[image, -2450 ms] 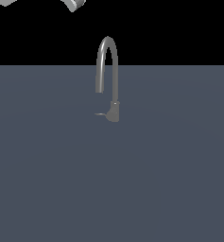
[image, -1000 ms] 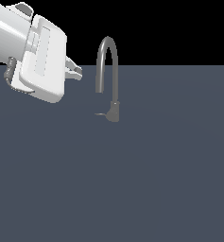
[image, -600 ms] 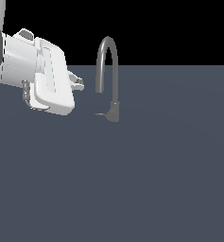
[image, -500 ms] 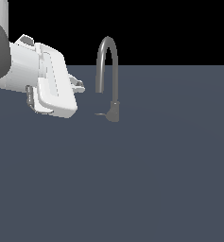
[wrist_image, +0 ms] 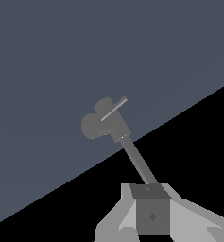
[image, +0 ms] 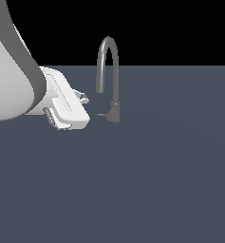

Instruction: Turn on the faucet by rotating a designated handle.

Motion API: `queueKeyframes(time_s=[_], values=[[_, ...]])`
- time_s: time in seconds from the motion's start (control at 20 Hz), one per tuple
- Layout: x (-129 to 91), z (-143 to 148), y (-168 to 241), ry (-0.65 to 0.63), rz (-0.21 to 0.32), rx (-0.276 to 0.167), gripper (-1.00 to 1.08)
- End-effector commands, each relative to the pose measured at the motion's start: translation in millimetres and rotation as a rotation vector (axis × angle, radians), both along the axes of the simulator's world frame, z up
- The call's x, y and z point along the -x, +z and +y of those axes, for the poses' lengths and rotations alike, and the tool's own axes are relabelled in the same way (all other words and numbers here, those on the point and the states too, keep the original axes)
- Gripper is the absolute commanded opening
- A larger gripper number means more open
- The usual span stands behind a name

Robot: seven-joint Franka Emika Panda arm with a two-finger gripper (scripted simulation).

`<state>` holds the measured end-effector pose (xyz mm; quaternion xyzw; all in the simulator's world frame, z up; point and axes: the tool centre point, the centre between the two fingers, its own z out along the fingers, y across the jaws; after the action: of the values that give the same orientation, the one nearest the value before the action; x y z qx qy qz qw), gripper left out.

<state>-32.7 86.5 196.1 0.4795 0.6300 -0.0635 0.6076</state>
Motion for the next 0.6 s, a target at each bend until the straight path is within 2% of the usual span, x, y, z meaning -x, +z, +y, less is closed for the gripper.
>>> queueKeyframes(time_s=[0.0, 0.55], values=[[-4, -1, -10, 0.041, 0.002, 0.041, -1.00], [-24, -9, -51, 0.213, 0.015, 0.224, -1.00]])
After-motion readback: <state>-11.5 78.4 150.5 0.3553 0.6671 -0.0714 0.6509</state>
